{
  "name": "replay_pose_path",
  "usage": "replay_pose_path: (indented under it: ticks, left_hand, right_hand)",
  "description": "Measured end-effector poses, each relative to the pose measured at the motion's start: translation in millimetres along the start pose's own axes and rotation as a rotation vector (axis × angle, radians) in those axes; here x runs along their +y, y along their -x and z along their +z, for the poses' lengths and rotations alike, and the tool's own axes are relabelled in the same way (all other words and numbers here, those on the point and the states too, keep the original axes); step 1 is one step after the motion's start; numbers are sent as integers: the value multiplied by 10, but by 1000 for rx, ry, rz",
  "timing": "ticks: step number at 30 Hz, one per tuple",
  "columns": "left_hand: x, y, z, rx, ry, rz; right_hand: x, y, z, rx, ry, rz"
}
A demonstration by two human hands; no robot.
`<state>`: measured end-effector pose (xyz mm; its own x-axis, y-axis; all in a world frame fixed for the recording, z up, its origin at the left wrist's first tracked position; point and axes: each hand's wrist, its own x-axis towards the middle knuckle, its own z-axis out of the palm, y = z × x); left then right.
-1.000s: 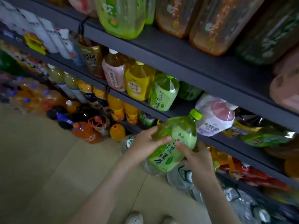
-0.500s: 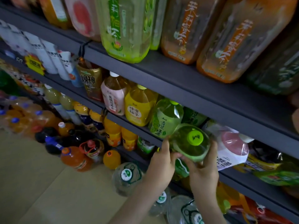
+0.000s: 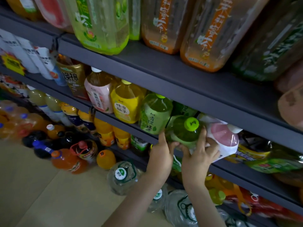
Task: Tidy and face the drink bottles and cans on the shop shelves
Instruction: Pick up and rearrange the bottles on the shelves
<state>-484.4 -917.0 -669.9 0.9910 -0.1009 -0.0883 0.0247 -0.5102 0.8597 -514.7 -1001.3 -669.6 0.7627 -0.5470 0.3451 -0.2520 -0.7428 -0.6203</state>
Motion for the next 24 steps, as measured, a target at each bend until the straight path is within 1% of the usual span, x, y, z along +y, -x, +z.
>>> replay_pose_path:
  ticks: [3, 6, 10, 13, 15, 19, 21, 24]
  left_hand:
    - [112, -95, 58, 32, -21, -37]
    - [249, -132, 103, 29, 64, -61]
    - [268, -93, 118, -40, 129, -73]
    - [160, -75, 94, -121, 139, -103]
    - [94, -69, 70, -190, 87, -102]
    - [76, -52, 15, -370, -22, -140]
    - [97, -25, 5, -395, -58, -153]
    - [172, 26, 5, -357, -135, -146]
  right_hand:
    - [-42, -131, -19, -90, -68, 9]
    - [-119, -268, -49, -171, -73, 35]
    - [-137, -254, -84, -192, -41, 20]
    - [-89, -109, -63, -245, -101, 7]
    - [-62, -66, -54, -293, -121, 0]
    - [16, -185, -83, -400, -71, -59]
    - [8, -228, -170, -457, -90, -52]
    - [-73, -188, -362, -510, -130, -64]
